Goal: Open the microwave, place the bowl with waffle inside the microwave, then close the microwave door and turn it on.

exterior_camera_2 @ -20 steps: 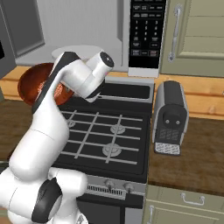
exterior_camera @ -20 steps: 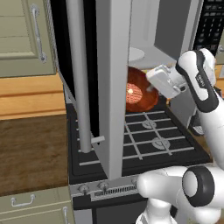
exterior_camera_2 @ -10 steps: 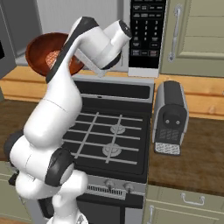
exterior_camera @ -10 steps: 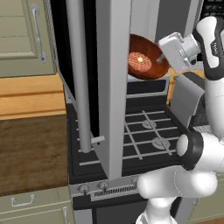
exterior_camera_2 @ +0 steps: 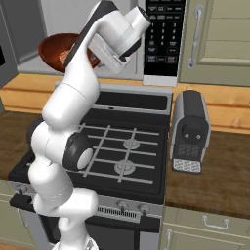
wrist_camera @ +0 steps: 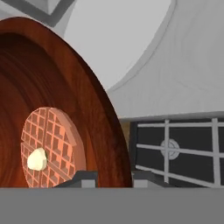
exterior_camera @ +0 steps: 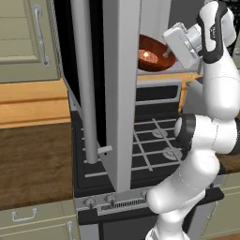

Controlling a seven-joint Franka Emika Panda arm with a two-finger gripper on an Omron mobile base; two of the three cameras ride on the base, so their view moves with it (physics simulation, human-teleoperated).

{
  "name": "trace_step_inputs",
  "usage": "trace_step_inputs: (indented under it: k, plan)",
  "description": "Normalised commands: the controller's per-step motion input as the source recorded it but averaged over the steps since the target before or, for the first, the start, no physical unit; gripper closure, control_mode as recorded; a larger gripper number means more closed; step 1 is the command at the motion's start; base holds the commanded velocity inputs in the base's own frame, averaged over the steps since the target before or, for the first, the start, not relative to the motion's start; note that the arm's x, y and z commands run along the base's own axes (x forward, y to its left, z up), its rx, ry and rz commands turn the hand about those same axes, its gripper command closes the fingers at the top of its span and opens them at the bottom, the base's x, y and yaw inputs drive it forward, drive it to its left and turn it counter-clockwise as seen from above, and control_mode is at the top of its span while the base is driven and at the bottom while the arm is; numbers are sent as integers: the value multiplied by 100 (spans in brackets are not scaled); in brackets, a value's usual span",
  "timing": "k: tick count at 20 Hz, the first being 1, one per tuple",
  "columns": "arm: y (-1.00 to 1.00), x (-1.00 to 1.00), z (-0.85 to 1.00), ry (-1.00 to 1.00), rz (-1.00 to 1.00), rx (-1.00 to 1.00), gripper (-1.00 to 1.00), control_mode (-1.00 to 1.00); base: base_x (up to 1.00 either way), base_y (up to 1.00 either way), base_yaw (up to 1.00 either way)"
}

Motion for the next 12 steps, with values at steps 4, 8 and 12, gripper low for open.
trace_step_inputs:
  k: [4, 8, 12]
  plan:
    - [17, 65, 0, 0, -15, 0, 100, -100, 0, 0, 0]
    - [38, 63, 0, 0, -25, 0, 100, -100, 0, 0, 0]
    - [70, 54, 0, 0, -29, -2, 100, -100, 0, 0, 0]
